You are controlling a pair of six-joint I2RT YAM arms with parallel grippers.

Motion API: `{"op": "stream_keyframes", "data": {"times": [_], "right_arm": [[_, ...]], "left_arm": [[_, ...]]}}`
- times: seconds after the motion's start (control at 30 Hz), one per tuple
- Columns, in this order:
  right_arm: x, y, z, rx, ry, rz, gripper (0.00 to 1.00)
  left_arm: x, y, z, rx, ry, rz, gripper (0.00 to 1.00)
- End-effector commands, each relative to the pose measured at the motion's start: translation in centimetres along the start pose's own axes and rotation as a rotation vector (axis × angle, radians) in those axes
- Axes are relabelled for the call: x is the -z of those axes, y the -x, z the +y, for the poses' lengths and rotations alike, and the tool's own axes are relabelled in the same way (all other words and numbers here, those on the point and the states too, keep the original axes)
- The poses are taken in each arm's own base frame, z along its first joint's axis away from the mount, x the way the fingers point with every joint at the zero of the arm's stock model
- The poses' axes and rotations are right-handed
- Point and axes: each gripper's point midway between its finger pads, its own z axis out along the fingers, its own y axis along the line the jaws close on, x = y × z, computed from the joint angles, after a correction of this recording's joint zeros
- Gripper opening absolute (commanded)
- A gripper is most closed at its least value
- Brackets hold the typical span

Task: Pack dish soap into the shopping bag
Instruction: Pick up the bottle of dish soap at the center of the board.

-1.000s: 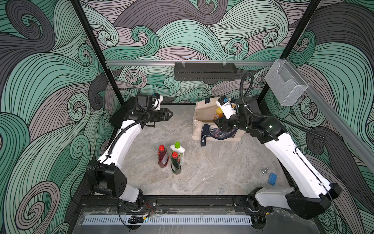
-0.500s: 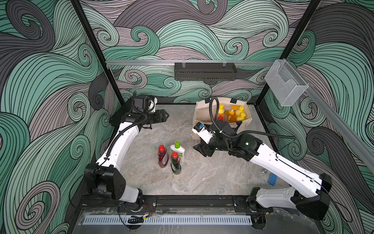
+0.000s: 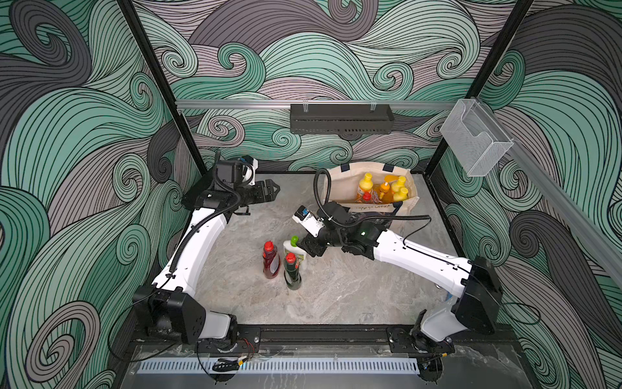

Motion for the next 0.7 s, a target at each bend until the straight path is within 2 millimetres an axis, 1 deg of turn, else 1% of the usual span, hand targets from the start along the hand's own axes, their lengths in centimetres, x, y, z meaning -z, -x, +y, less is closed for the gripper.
{"op": "stream_keyframes", "data": {"times": [0.0, 0.1, 0.27, 0.53, 0.67], "right_arm": [[-0.7, 2.1, 0.0, -0.008, 0.003, -0.064, 0.67], [-1.4, 1.9, -0.2, -0.016, 0.000, -0.054, 0.66], [-2.3, 1.5, -0.1, -0.021, 0.008, -0.032, 0.62], [-3.0, 1.1, 0.3, -0.021, 0.018, -0.012, 0.58], [-3.3, 0.5, 0.6, -0.011, 0.021, 0.015, 0.57]], "left_arm": [[-0.1, 0.4, 0.5, 0.005, 0.008, -0.009, 0.84], [-0.2, 0.4, 0.7, 0.013, 0.003, -0.007, 0.84], [-0.4, 0.4, 0.3, 0.015, -0.020, -0.006, 0.84], [-0.8, 0.2, 0.4, 0.018, -0.026, 0.006, 0.84], [-0.8, 0.3, 0.3, 0.016, -0.031, 0.006, 0.84]]}}
